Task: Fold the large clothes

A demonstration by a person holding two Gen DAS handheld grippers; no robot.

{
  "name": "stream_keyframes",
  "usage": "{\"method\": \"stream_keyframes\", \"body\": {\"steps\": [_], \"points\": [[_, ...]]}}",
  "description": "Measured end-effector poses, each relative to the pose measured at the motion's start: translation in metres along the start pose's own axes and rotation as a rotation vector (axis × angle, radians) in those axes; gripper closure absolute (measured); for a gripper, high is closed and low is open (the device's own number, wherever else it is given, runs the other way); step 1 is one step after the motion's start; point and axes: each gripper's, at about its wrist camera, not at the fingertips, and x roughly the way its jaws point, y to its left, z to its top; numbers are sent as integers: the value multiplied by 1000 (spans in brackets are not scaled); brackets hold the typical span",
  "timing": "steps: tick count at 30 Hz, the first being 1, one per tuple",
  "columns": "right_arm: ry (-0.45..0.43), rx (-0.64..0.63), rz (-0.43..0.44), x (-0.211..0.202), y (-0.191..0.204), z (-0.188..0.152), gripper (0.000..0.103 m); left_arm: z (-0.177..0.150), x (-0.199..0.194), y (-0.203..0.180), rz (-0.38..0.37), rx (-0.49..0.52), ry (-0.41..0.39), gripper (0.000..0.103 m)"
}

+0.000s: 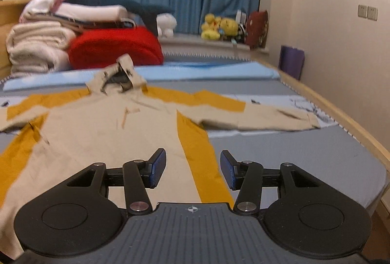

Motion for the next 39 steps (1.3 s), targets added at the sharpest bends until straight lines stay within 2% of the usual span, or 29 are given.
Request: {"method": "stream_keyframes", "body": {"steps": [2,8,15,17,19,22,25,28,30,31,35,39], "points": [[-19,-5,6,-13,4,3,52,21,31,-6,-19,-12,-3,30],[-44,-41,39,-31,28,13,51,35,48,-9,-37,-49,-16,28],[-25,-57,72,-5,48,8,52,47,78,-26,4,-41,-34,28],[-7,0,88,2,49,11,52,53,82,-33,-4,-45,-72,28],[-29,33,105,3,48,13,52,60,76,-45,-20,-20,-116,28],[-41,57,116,3,44,13,52,94,52,-67,-86,-36,-134,28],[-69,63,125,1,38,16,51,137,25,-98,-139,4,-263,27],[-85,81,125,-2,27,19,51,182,22,-120,-203,18,-346,26],[-81,116,120,-2,18,19,51,211,37,-128,-227,11,-384,26],[-80,139,114,-2,12,19,51,223,48,-130,-216,15,-401,26],[-102,181,89,-4,0,19,52,266,101,-125,-110,50,-457,26],[-89,176,81,-2,-10,25,54,289,174,-87,-46,82,-466,26]]}}
